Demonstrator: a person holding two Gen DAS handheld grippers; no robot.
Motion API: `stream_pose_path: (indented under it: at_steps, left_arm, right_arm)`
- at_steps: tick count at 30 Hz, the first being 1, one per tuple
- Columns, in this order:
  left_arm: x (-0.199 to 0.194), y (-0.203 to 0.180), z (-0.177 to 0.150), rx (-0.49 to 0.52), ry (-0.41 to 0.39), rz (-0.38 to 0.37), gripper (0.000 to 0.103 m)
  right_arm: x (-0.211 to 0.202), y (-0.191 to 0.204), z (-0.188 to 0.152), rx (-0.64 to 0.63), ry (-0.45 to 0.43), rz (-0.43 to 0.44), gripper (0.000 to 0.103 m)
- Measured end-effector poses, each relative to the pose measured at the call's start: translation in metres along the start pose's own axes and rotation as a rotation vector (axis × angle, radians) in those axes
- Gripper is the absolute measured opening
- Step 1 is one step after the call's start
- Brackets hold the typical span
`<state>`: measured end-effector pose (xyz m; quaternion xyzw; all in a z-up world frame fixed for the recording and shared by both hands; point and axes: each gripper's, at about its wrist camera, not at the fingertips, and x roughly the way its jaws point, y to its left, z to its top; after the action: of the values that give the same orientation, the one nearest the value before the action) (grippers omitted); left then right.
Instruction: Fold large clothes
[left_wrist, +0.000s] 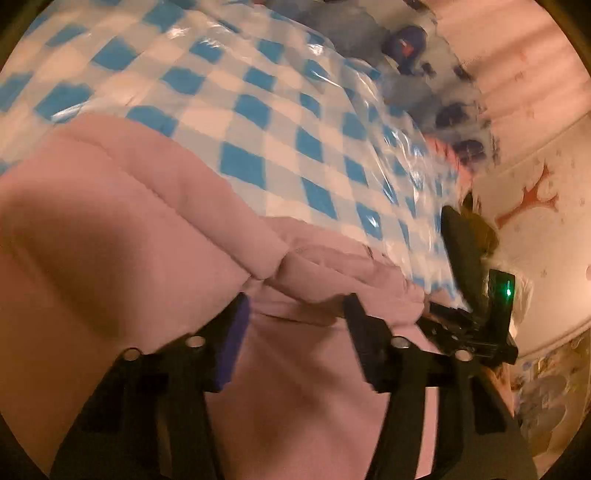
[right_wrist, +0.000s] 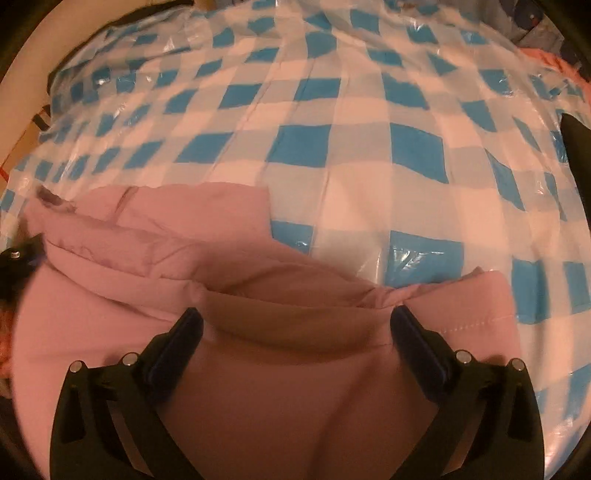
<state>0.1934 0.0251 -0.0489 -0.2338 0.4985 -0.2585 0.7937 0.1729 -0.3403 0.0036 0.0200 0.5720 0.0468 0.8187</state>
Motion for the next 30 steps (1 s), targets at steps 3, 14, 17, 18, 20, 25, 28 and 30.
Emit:
stream_pose_path:
  at_steps: [3,14,17,18,20,25,28,30]
  left_arm:
    - [-0.001,-0.016,-0.012,0.094,-0.029,0.043,0.055]
    - [-0.013,-0.019,-0.025,0.147,-0.102,0.031,0.065]
    - [-0.019,-0.027,-0.028,0.17,-0.128,0.066,0.065]
    - [-0.026,-0.028,-0.03,0.163,-0.144,0.089,0.065]
    - [-0.048,-0.034,-0.038,0.151,-0.196,0.152,0.076]
    - [-0.097,-0.054,-0.073,0.23,-0.357,0.352,0.088]
    - [-0.122,-0.059,-0.096,0.247,-0.418,0.419,0.088]
    - [-0.137,-0.06,-0.113,0.294,-0.452,0.482,0.089]
  right_arm:
    - [-0.04,0.036,0.003,-0.09,-0.115,-0.023,0.097]
    - [0.03,0.072,0.042,-0.099,-0.004,0.131,0.098]
    - [-0.033,0.077,0.01,-0.126,-0.12,0.123,0.098]
    - [-0.054,0.079,-0.005,-0.152,-0.158,0.112,0.098]
    - [-0.087,0.076,-0.041,-0.181,-0.208,0.086,0.098]
    - [-0.046,0.039,-0.1,-0.137,-0.147,0.023,0.098]
    - [-0.066,0.038,-0.098,-0.11,-0.148,0.016,0.097]
    - [-0.093,0.049,-0.104,-0.119,-0.217,0.063,0.098]
